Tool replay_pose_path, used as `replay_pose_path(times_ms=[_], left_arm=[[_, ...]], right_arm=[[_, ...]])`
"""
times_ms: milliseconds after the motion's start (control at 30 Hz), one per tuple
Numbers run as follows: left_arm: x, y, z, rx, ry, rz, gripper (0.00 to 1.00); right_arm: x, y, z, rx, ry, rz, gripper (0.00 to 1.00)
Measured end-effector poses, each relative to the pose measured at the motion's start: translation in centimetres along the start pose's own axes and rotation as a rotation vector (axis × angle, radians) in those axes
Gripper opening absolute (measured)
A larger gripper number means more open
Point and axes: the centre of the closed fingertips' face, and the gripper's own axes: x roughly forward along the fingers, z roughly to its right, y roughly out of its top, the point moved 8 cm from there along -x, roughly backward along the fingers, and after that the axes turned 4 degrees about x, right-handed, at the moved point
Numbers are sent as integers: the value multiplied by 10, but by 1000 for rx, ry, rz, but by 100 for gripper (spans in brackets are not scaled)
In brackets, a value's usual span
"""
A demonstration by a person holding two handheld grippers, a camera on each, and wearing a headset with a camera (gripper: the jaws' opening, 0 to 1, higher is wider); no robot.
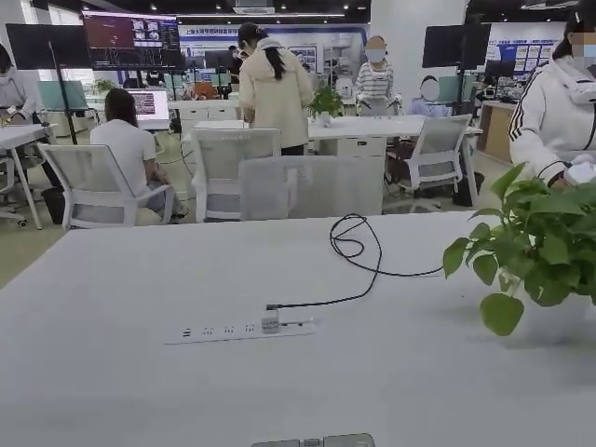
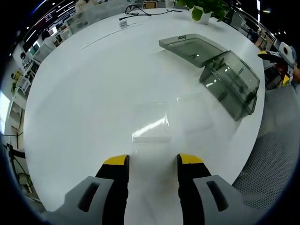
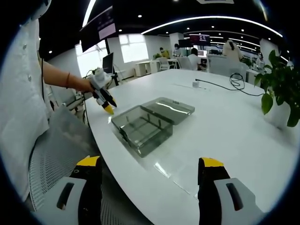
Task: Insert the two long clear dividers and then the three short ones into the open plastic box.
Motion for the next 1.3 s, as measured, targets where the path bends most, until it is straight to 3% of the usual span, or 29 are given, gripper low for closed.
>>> replay_pose_path(times_ms=[267, 400, 800, 1100, 1300], left_arm=[[2, 6, -2, -20, 3, -66, 38], [1, 6, -2, -21, 1, -78, 32], [0, 6, 0, -32, 0, -79, 32], [-1, 8, -2, -52, -37, -111, 31], [-2, 7, -2, -69, -55, -102, 30]], right_arm=[[0, -1, 0, 5, -6, 7, 85], [-1, -2, -1, 7, -9, 9, 85], [-3, -3, -3, 14, -15, 9, 84], [-3, -2, -4, 11, -17, 11, 83], [-3, -4, -5, 18, -16, 6, 82]])
